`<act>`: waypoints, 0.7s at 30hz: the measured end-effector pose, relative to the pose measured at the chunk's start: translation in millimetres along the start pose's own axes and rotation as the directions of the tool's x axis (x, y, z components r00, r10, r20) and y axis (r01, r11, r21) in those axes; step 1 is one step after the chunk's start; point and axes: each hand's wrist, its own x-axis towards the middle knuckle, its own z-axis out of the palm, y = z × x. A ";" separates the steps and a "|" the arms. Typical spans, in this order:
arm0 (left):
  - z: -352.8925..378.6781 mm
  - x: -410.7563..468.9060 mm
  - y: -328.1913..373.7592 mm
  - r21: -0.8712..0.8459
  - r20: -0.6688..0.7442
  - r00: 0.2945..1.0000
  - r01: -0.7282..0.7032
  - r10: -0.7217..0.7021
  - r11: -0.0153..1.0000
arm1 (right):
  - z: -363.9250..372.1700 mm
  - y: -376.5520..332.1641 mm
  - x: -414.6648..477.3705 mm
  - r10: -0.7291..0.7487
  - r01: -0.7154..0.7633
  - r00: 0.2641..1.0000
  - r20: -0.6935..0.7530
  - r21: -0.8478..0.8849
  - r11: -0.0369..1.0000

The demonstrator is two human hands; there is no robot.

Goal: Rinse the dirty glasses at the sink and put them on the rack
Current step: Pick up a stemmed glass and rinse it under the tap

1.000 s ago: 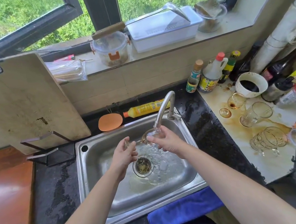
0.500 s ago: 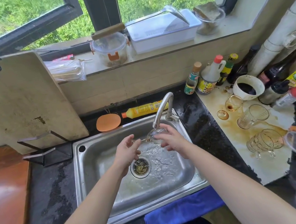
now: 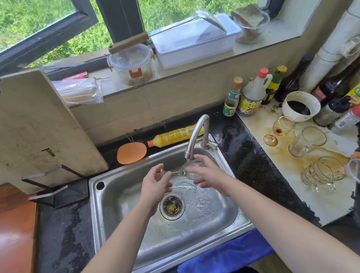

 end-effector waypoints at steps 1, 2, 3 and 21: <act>-1.1 0.2 0.1 -0.006 -0.004 1.000 0.006 -0.006 1.000 | 0.6 0.5 -0.9 -0.024 0.024 1.000 0.014 -0.003 1.000; -2.2 0.4 0.2 -0.007 -0.008 1.000 0.010 -0.010 1.000 | 1.5 0.3 -2.1 -0.042 0.043 0.999 0.019 -0.010 0.999; -3.8 0.4 0.7 -0.003 -0.011 1.000 0.012 -0.012 1.000 | 2.0 -0.3 -2.7 -0.050 0.050 0.999 0.020 -0.017 0.999; 0.7 0.9 6.5 -0.035 0.032 0.999 0.017 -0.016 0.999 | -2.4 -0.9 -1.5 -0.023 0.023 1.000 -0.007 0.008 1.000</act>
